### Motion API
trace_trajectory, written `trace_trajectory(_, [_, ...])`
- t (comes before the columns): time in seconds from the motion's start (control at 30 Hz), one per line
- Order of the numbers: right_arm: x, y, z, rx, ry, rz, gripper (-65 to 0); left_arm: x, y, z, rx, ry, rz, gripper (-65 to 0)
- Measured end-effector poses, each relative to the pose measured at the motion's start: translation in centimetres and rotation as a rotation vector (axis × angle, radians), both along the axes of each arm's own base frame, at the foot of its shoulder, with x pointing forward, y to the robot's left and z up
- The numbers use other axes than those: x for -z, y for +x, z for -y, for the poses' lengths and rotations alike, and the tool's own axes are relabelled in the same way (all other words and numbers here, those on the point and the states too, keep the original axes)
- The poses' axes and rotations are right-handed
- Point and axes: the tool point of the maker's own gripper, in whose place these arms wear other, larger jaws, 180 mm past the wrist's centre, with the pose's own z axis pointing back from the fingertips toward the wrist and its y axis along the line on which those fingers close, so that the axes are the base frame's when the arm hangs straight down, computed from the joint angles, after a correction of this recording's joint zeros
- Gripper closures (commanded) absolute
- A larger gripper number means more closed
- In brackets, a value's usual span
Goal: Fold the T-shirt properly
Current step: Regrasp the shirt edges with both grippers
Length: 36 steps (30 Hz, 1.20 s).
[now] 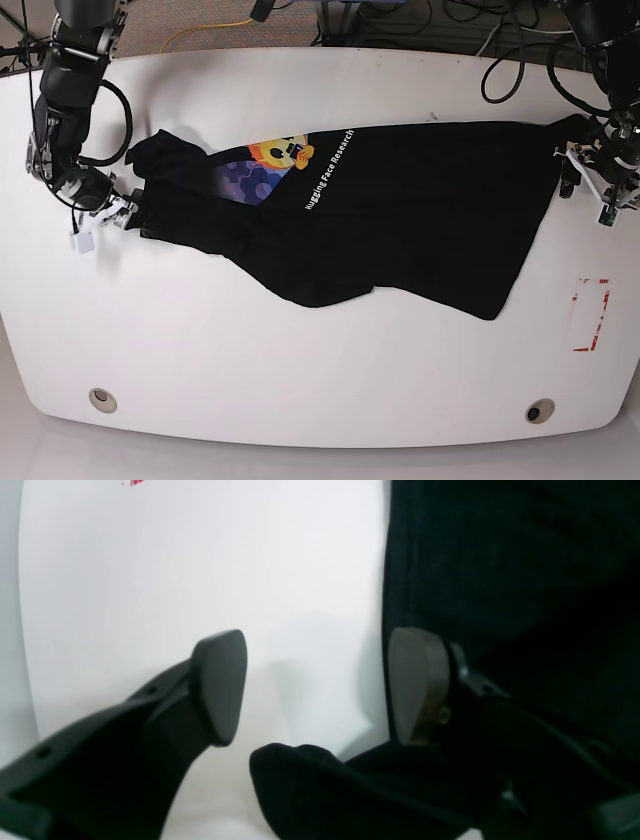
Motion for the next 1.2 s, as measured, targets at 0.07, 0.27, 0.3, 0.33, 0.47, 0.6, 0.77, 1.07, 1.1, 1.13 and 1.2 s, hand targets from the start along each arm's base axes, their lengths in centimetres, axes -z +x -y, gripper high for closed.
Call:
trace_trajectory(0.07, [0.1,0.0,-0.2,-0.011,-0.009,0.003,-47.2,0.0,0.0,0.0,0.000,0.000,0.000,-40.8])
trace_trajectory(0.27, [0.7,-0.4,0.2,0.004,-0.027,-0.018,-47.2,0.0,0.0,0.0,0.000,0.000,0.000,-40.8])
trace_trajectory(0.3, [0.7,-0.4,0.1,0.007,-0.024,-0.015,-47.2,0.0,0.0,0.0,0.000,0.000,0.001,-40.8])
trace_trajectory(0.33, [0.7,-0.3,-0.1,0.009,-0.020,-0.011,-47.2,-0.1,0.1,0.0,0.000,0.000,0.004,-40.8])
trace_trajectory(0.47, [0.8,0.0,-1.2,0.017,0.012,0.000,-42.6,-1.0,1.2,0.0,-0.002,0.001,0.032,-40.8])
trace_trajectory(0.6, [1.2,0.1,-2.3,0.013,0.029,-0.005,-25.2,-2.3,2.8,0.1,-0.001,-0.002,0.079,-41.0])
trace_trajectory(0.77, [1.7,-0.1,-2.9,-0.005,0.026,-0.032,-5.5,-4.9,5.2,-1.0,-0.134,-0.053,0.210,-42.8])
trace_trajectory(1.07, [2.0,-0.4,-2.3,-0.014,-0.004,-0.062,0.0,-6.4,10.0,1.9,-0.271,-0.181,0.328,-52.9])
trace_trajectory(1.1, [2.0,-0.4,-2.1,-0.014,-0.006,-0.063,0.0,-6.2,10.4,2.4,-0.278,-0.197,0.330,-52.9])
trace_trajectory(1.13, [1.9,-0.4,-2.0,-0.013,-0.008,-0.063,0.0,-5.8,11.0,2.9,-0.290,-0.219,0.322,-52.9])
trace_trajectory(1.2, [1.9,-0.4,-2.0,-0.013,-0.009,-0.064,0.0,-4.3,11.8,3.6,-0.324,-0.262,0.289,-52.9])
